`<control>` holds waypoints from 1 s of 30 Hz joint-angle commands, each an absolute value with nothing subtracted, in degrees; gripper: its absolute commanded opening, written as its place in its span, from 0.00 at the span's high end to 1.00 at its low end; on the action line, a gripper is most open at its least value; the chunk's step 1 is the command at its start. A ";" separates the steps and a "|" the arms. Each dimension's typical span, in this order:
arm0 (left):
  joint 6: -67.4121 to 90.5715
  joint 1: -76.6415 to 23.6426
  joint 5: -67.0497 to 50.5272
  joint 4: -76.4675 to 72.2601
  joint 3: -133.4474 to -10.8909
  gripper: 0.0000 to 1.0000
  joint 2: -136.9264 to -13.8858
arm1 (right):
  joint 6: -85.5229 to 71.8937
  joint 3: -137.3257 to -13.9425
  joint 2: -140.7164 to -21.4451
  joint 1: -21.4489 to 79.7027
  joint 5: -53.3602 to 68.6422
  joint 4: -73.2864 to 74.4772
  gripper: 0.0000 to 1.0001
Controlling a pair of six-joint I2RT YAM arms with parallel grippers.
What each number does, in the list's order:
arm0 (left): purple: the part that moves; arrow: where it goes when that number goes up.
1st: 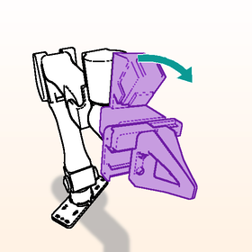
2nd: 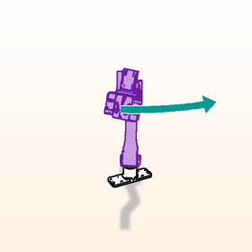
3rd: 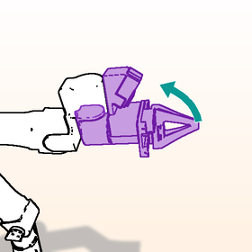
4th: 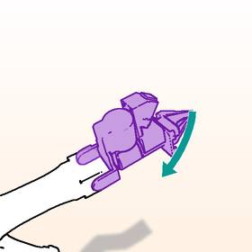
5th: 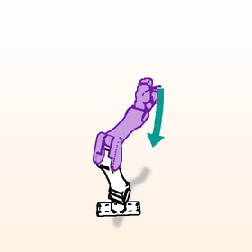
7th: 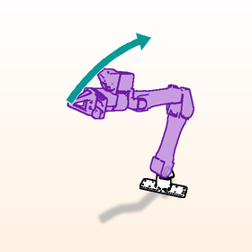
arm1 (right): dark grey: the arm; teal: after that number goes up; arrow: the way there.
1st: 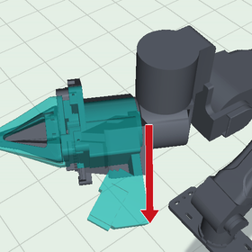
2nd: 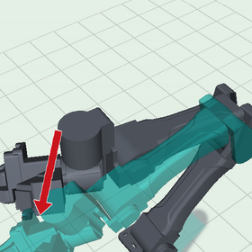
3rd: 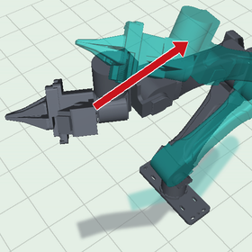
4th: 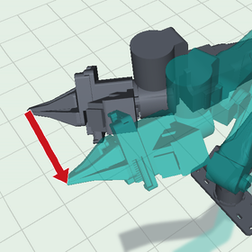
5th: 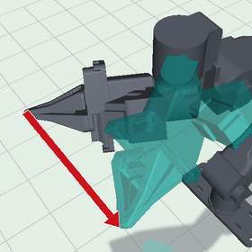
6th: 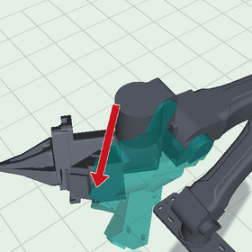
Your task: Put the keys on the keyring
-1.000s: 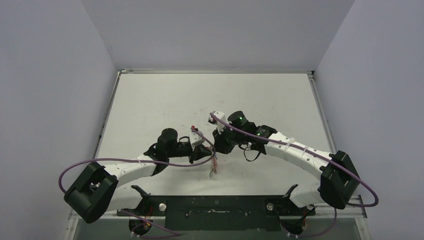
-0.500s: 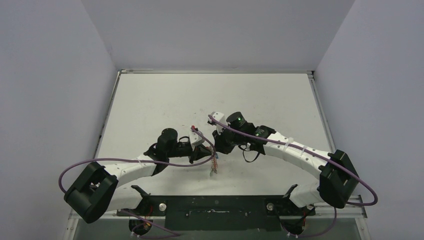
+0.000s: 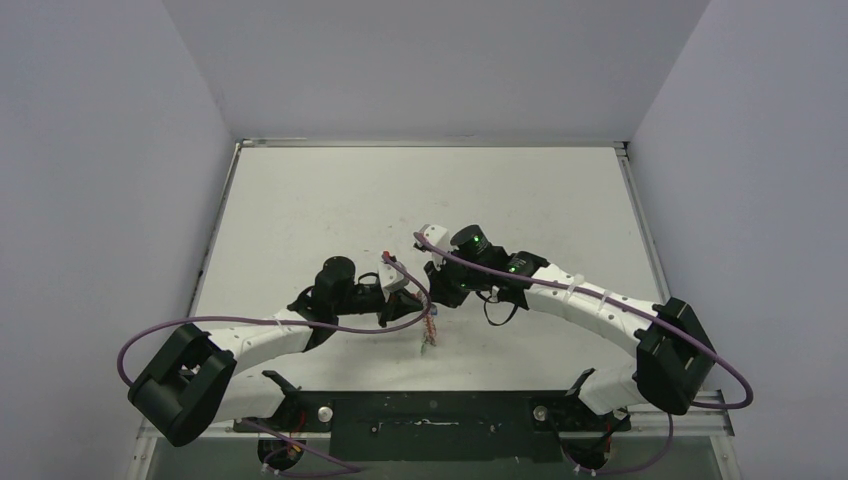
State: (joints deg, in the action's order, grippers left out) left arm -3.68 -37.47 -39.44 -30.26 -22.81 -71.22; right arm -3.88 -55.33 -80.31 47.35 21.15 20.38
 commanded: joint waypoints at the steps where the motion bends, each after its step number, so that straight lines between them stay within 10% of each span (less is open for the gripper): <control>1: -4.31 -37.82 -40.45 -35.02 -22.77 1.00 -70.05 | -2.24 -56.18 -80.31 47.55 16.96 21.08 1.00; 30: -1.15 -37.79 -37.95 -39.28 -20.83 1.00 -69.96 | -2.15 -54.40 -78.18 50.32 15.30 16.97 1.00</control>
